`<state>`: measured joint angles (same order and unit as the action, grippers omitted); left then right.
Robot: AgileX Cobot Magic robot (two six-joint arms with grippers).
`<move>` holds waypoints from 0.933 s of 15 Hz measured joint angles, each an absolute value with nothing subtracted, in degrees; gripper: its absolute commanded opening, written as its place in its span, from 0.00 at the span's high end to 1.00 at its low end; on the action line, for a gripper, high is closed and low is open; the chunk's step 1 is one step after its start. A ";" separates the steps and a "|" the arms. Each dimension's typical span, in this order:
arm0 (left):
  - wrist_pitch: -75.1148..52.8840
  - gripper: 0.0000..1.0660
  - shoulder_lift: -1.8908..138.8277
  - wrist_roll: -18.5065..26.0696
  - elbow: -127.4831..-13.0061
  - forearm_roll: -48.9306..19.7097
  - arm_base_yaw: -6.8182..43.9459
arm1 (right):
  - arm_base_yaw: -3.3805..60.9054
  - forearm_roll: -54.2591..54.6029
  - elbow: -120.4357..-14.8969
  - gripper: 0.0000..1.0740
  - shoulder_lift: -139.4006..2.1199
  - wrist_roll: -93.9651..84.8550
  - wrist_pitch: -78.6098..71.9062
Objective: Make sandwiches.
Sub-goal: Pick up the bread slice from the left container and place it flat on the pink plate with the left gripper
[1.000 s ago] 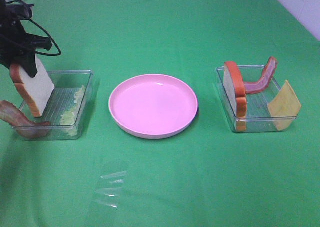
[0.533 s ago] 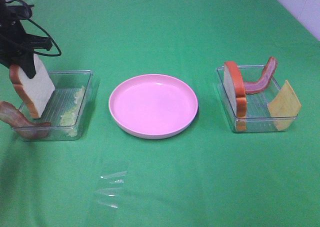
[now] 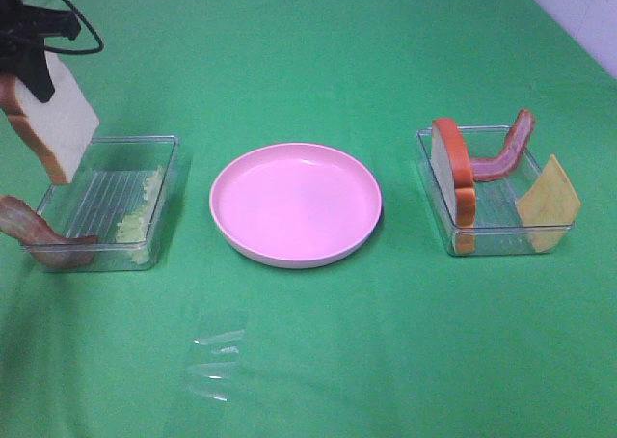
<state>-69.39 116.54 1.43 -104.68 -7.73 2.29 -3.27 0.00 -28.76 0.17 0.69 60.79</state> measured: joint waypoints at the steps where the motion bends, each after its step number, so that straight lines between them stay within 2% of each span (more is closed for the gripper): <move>1: -69.44 1.00 112.59 1.43 -104.68 -11.80 2.29 | -3.27 0.00 -28.76 0.08 0.17 0.69 60.79; 2: -69.44 1.00 111.61 1.43 -104.68 -13.41 2.29 | -3.27 0.00 -28.76 0.08 0.17 0.69 60.79; 5: -69.50 1.00 109.38 2.75 -104.68 -23.84 3.09 | -3.27 0.00 -28.76 0.08 0.17 0.69 60.79; 9: -67.09 1.00 115.11 4.53 -104.68 -37.76 11.17 | -3.27 0.00 -28.76 0.08 0.17 0.69 60.79; 14: -60.39 1.00 125.02 4.87 -104.68 -46.41 17.07 | -3.27 0.00 -28.76 0.08 0.17 0.69 60.79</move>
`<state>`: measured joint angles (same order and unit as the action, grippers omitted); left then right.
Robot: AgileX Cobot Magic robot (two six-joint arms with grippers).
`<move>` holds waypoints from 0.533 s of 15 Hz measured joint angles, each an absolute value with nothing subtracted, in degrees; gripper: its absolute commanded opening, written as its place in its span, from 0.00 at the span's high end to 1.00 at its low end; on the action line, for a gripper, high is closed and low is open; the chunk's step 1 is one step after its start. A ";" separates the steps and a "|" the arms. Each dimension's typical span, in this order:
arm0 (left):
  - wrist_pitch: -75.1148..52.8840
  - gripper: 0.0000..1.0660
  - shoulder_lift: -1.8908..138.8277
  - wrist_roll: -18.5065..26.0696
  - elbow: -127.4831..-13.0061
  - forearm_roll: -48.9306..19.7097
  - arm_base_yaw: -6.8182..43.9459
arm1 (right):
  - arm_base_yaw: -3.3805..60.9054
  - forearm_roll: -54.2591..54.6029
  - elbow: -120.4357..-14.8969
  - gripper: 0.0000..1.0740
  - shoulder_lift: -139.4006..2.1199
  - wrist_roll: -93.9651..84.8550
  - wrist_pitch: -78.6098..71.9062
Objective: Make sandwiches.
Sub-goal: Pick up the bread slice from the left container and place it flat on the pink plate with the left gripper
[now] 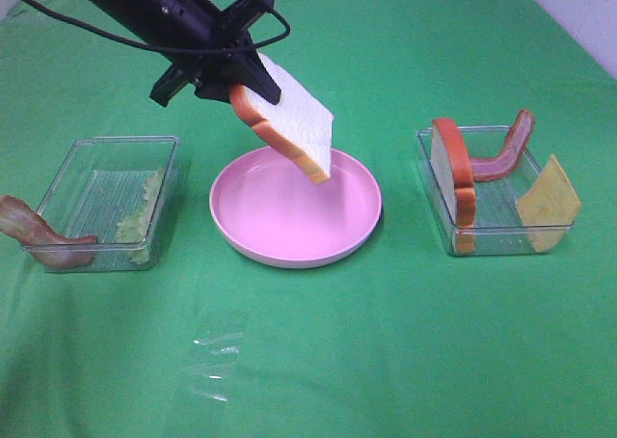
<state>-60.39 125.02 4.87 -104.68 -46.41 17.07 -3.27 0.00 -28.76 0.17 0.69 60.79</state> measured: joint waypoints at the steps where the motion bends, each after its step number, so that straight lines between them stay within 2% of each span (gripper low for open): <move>1: -59.42 1.00 126.34 4.87 -104.68 -46.70 17.42 | -3.27 0.00 -28.76 0.08 0.17 0.69 60.79; 8: -51.22 1.00 128.40 5.04 -99.01 -49.56 18.51 | -3.27 0.00 -28.76 0.08 0.17 0.69 60.79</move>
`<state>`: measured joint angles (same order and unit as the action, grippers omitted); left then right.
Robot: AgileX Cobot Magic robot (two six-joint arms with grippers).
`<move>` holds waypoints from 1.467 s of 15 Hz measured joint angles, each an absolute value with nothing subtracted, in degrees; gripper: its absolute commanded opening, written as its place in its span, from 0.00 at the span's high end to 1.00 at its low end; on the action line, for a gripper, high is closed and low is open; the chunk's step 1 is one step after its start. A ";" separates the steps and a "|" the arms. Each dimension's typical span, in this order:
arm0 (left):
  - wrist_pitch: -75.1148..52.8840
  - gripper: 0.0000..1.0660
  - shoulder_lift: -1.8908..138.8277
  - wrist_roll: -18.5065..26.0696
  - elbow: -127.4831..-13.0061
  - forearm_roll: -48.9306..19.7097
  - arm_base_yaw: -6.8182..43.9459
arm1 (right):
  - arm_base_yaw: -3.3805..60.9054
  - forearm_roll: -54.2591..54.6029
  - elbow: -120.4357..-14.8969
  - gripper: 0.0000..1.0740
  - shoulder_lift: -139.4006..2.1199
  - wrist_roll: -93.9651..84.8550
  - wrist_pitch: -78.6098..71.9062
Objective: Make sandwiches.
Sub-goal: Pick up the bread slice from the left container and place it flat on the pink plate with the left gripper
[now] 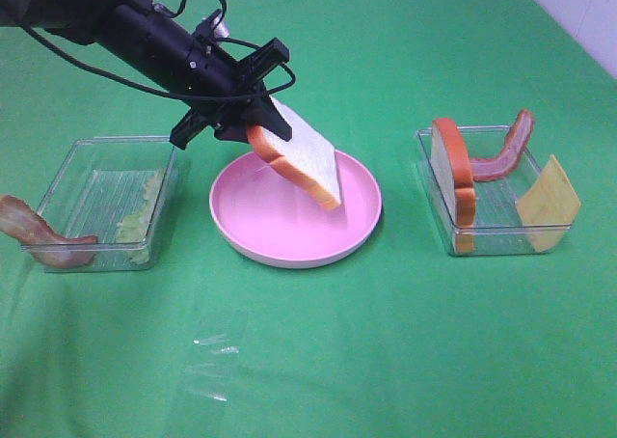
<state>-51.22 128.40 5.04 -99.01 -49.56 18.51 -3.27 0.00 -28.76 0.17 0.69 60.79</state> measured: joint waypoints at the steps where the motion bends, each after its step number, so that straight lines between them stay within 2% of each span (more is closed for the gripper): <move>1: -50.42 1.00 128.92 6.36 -98.95 -52.48 18.51 | -3.27 0.00 -28.76 0.08 0.17 0.69 60.79; 3: -49.90 1.00 130.41 7.62 -98.89 -55.69 19.02 | -3.27 0.00 -28.76 0.08 0.17 0.69 60.79; 11: -49.73 1.00 133.67 8.02 -98.72 -56.26 20.51 | -3.27 0.00 -28.76 0.08 0.17 0.69 60.79; 12: -49.73 0.94 133.67 8.08 -98.72 -56.26 20.51 | -3.27 0.00 -28.76 0.08 0.17 0.69 60.79; 13: -49.73 0.82 133.79 8.08 -98.72 -56.26 20.51 | -3.27 0.00 -28.76 0.08 0.17 0.69 60.79; 14: -49.73 0.57 133.79 8.08 -98.72 -56.26 20.51 | -3.27 0.00 -28.76 0.08 0.17 0.69 60.79; 15: -49.73 0.38 133.79 8.02 -98.72 -56.26 20.51 | -3.27 0.00 -28.76 0.08 0.17 0.69 60.79; 16: -49.79 0.32 133.79 8.02 -98.78 -56.26 20.51 | -3.27 0.00 -28.76 0.08 0.17 0.69 60.79; 17: -50.59 0.20 133.84 8.02 -99.29 -55.69 20.51 | -3.27 0.00 -28.76 0.08 0.17 0.69 60.79; 18: -52.20 0.14 133.90 7.79 -100.78 -53.97 20.51 | -3.27 0.00 -28.76 0.08 0.17 0.69 60.79; 19: -54.20 0.13 133.90 6.88 -102.73 -51.39 20.51 | -3.27 0.00 -28.76 0.08 0.17 0.69 60.79; 21: -62.40 0.13 133.90 1.95 -110.35 -40.85 20.51 | -3.27 0.00 -28.76 0.08 0.17 0.69 60.79; 22: -64.74 0.13 133.90 1.20 -112.07 -39.25 20.51 | -3.27 0.00 -28.76 0.08 0.17 0.69 60.79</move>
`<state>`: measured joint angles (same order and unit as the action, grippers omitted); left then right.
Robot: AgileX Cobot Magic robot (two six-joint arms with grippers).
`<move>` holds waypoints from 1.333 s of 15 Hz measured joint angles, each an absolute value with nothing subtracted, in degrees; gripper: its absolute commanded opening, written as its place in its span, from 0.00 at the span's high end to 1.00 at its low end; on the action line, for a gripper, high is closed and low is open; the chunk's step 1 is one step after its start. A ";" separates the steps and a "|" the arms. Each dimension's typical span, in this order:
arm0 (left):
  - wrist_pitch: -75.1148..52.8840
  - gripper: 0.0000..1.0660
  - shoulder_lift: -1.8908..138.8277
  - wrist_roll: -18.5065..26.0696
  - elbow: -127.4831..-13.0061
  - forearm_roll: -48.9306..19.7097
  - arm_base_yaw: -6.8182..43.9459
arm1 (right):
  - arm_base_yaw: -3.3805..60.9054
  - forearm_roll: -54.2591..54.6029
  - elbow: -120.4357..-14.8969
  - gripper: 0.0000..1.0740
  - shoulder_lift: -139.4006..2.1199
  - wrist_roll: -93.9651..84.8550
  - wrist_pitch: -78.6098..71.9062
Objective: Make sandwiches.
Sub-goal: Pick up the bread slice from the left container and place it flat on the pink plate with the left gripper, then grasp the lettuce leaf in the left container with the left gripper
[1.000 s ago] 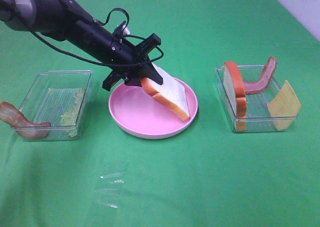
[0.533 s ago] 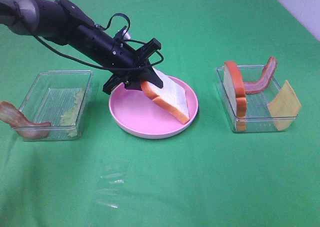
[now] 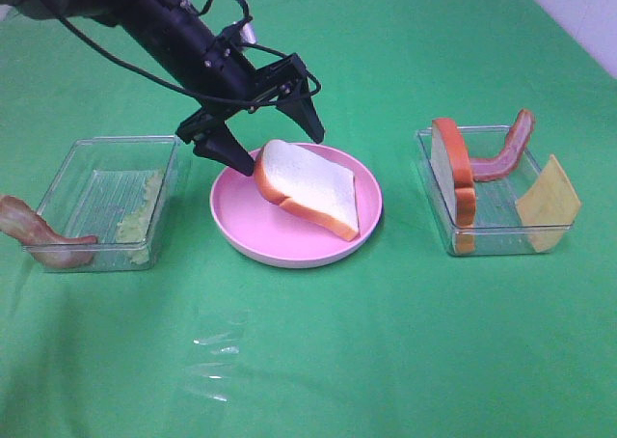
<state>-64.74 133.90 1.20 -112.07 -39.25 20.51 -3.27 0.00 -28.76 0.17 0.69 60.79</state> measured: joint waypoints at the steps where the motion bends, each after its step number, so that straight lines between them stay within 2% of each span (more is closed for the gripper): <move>1: -67.67 0.14 133.90 0.00 -114.76 -36.27 20.51 | -3.27 0.00 -28.76 0.08 0.17 0.69 60.79; 6: -69.21 0.14 126.22 -2.18 -114.71 -23.72 20.51 | -3.27 0.00 -28.76 0.08 0.17 0.69 60.79; 7: -69.21 0.14 122.56 -3.84 -112.01 -18.74 20.51 | -3.27 0.00 -28.76 0.08 0.17 0.69 60.79; 9: -69.56 0.14 115.68 -10.37 -104.11 -5.33 20.51 | -3.27 0.00 -28.76 0.08 0.17 0.69 60.79; 10: -69.67 0.14 114.82 -12.20 -101.93 -2.41 20.51 | -3.27 0.00 -28.76 0.08 0.17 0.69 60.79; 12: -69.84 0.14 114.71 -14.04 -100.44 -1.78 20.51 | -3.27 0.00 -28.76 0.08 0.17 0.69 60.79; 20: -69.50 0.15 119.46 -14.90 -100.44 -1.95 20.51 | -3.27 0.00 -28.76 0.08 0.17 0.69 60.79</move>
<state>-69.50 119.46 -14.90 -100.44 -1.95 20.51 -3.27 0.00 -28.76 0.17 0.69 60.79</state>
